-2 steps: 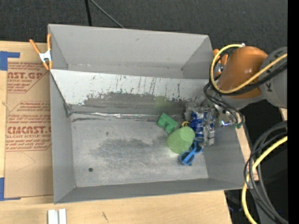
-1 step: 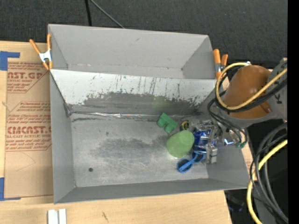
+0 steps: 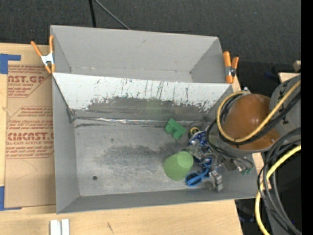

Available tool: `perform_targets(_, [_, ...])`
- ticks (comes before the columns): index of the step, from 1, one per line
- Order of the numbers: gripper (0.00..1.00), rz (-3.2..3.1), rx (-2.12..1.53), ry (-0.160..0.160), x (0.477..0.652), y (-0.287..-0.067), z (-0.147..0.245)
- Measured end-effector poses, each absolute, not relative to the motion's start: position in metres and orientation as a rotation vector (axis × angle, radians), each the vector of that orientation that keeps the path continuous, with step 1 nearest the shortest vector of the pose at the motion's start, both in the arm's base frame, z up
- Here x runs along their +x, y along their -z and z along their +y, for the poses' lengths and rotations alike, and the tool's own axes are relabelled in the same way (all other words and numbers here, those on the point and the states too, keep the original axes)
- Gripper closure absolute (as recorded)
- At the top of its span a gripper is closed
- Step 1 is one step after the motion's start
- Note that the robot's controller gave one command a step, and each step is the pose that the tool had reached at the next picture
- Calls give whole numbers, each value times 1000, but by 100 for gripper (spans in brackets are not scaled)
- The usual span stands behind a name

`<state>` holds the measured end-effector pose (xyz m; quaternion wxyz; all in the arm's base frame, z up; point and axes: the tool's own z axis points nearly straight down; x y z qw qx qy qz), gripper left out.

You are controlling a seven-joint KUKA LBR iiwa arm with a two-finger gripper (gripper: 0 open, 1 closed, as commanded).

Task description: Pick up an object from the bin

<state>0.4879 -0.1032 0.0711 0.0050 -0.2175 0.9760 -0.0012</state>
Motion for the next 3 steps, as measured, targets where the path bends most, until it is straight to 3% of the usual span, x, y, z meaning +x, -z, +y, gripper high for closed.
perform_targets(1, [0, 3109, -314, 0, 485, -72, -141])
perform_targets(2, [100, 3122, -317, -7, 481, -70, -140])
perform_targets(3, [100, 3122, -319, 1, 482, -108, -139])
